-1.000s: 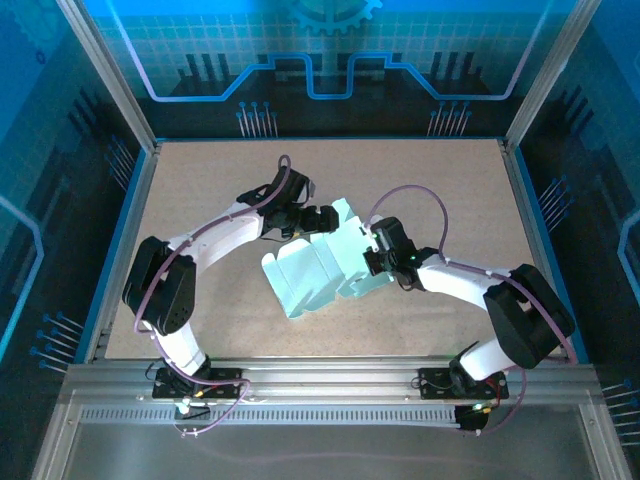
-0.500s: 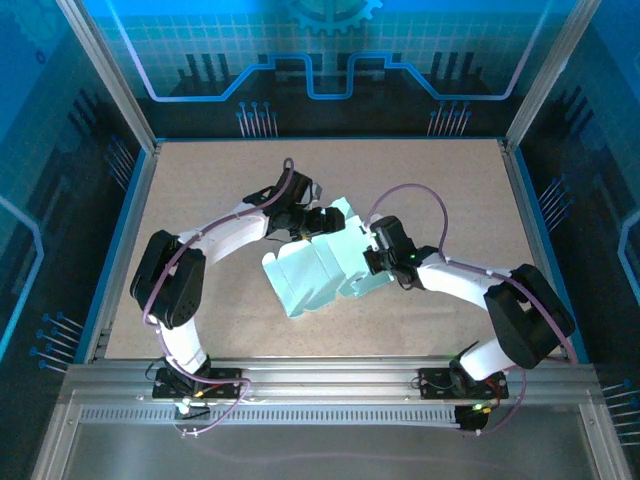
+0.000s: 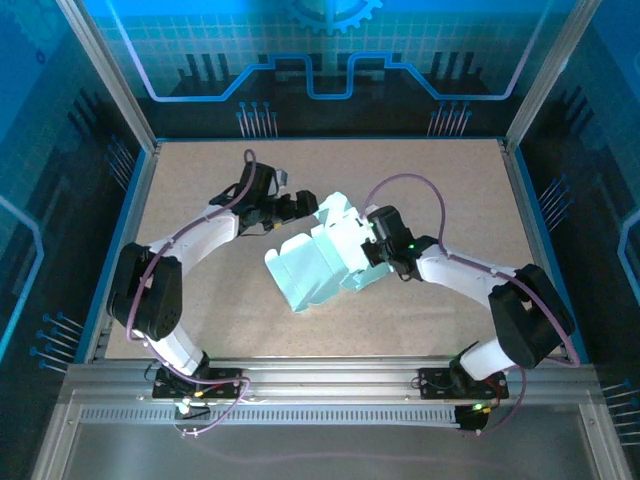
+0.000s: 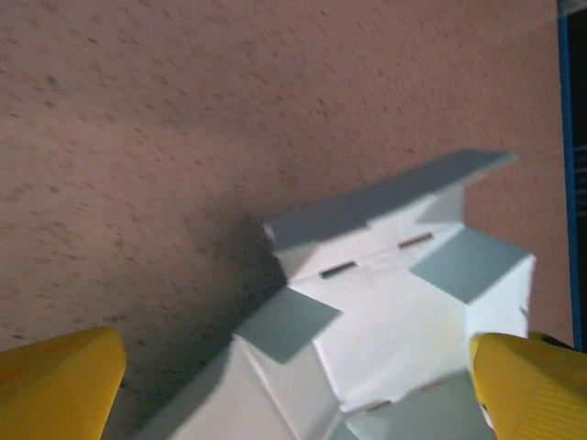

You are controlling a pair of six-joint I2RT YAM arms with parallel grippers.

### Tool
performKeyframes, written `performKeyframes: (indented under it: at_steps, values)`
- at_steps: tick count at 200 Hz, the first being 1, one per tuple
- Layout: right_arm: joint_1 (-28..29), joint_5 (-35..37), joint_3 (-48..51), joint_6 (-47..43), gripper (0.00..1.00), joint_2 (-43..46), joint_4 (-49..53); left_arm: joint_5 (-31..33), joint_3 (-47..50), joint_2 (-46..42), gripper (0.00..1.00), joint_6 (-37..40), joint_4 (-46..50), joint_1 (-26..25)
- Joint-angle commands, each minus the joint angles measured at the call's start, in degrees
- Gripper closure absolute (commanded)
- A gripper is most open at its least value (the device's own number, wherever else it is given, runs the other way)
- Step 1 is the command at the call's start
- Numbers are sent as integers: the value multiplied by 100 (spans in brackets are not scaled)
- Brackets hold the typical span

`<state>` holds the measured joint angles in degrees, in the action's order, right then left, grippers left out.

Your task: Fold the paper box

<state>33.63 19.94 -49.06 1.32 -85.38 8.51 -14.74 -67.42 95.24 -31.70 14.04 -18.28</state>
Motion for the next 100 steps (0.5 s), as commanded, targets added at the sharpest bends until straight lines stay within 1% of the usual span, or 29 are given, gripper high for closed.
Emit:
performKeyframes:
  at_steps: [1, 37, 67, 100]
  values:
    - [167, 603, -356, -486, 100, 44, 290, 20, -148, 71, 1, 173, 24, 194]
    - [479, 1347, -572, -1105, 100, -61, 488, 10, -339, 359, 1, 173, 93, 345]
    - [793, 1847, -584, -1745, 100, -140, 401, 10, -439, 576, 1, 162, 125, 382]
    - [1076, 2562, -559, -2175, 100, -223, 164, -54, -510, 782, 1, 119, 190, 413]
